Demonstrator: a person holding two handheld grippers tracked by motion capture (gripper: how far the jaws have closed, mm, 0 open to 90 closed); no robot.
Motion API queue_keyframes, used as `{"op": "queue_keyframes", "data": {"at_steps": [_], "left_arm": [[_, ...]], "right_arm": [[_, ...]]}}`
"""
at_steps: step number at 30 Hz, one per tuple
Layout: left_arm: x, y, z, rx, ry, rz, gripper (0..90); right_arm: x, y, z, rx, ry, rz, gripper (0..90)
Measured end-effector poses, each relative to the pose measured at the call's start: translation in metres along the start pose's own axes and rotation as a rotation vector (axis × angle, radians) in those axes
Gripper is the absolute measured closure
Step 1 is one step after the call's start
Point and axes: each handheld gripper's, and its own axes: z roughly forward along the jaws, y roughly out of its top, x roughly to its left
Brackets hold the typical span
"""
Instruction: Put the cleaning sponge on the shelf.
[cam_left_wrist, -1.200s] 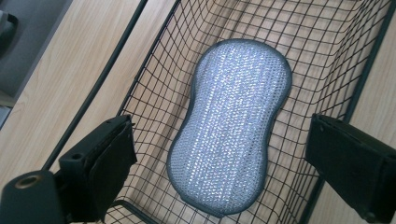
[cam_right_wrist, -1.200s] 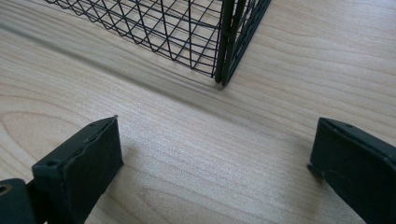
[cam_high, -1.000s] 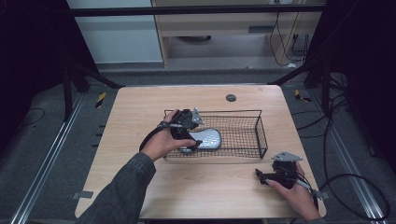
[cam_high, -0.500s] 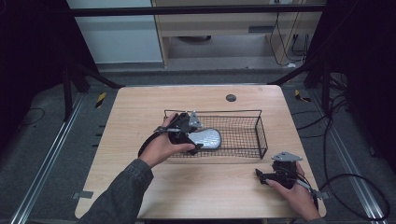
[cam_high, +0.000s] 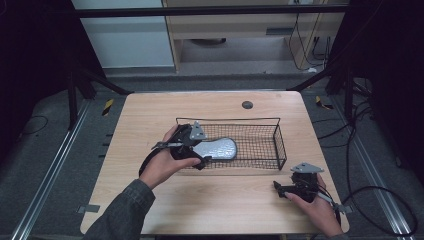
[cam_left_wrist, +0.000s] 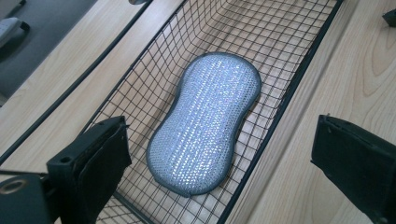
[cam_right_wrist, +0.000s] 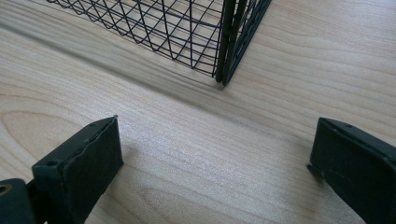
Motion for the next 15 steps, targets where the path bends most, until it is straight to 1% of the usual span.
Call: {"op": "queue_keyframes", "data": {"at_steps": [5,10,12,15], "left_arm": [[0.002,-0.01,-0.012,-0.021,0.021,-0.01,3.6],[0.007,-0.023,-0.024,-0.026,0.05,-0.029,3.8],[0.009,-0.029,-0.029,-0.038,0.064,-0.046,3.9],[0.013,-0.04,-0.035,-0.039,0.09,-0.064,4.0]], "right_arm": [[0.0,0.0,0.0,0.0,0.0,-0.001,2.4],[0.0,0.0,0.0,0.0,0.0,0.0,2.4],[0.0,0.0,0.0,0.0,0.0,0.0,2.4],[0.0,0.0,0.0,0.0,0.0,0.0,2.4]]}}
